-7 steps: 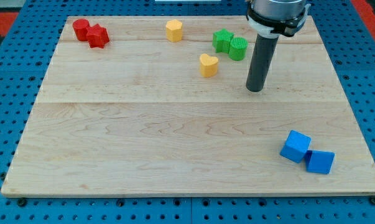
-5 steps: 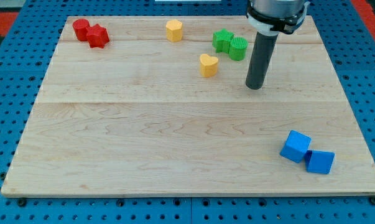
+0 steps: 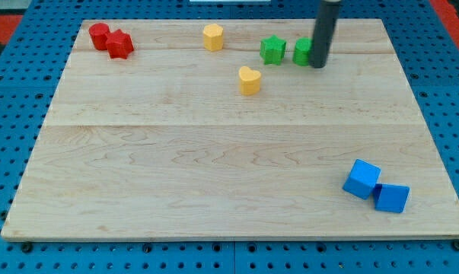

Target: Move the green blocks towards the top right of the board

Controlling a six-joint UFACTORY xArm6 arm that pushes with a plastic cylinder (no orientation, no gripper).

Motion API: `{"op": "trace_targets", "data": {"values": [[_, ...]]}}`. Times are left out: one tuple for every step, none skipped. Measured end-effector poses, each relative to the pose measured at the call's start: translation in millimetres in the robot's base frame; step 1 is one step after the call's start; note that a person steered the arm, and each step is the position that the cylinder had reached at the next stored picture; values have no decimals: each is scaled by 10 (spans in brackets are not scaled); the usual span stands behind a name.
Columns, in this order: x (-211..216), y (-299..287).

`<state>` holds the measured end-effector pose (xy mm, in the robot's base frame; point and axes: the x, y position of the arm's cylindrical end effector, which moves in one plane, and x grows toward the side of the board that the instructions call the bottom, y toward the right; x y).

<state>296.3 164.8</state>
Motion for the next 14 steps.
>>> {"op": "trace_targets", "data": {"values": [[198, 51], [481, -309], [59, -291], [-269, -152], [108, -145], [59, -429], [-361, -448], [-433, -276], [-394, 6], [296, -200], [377, -1004], [143, -1254], [-161, -675], [-242, -271]]}}
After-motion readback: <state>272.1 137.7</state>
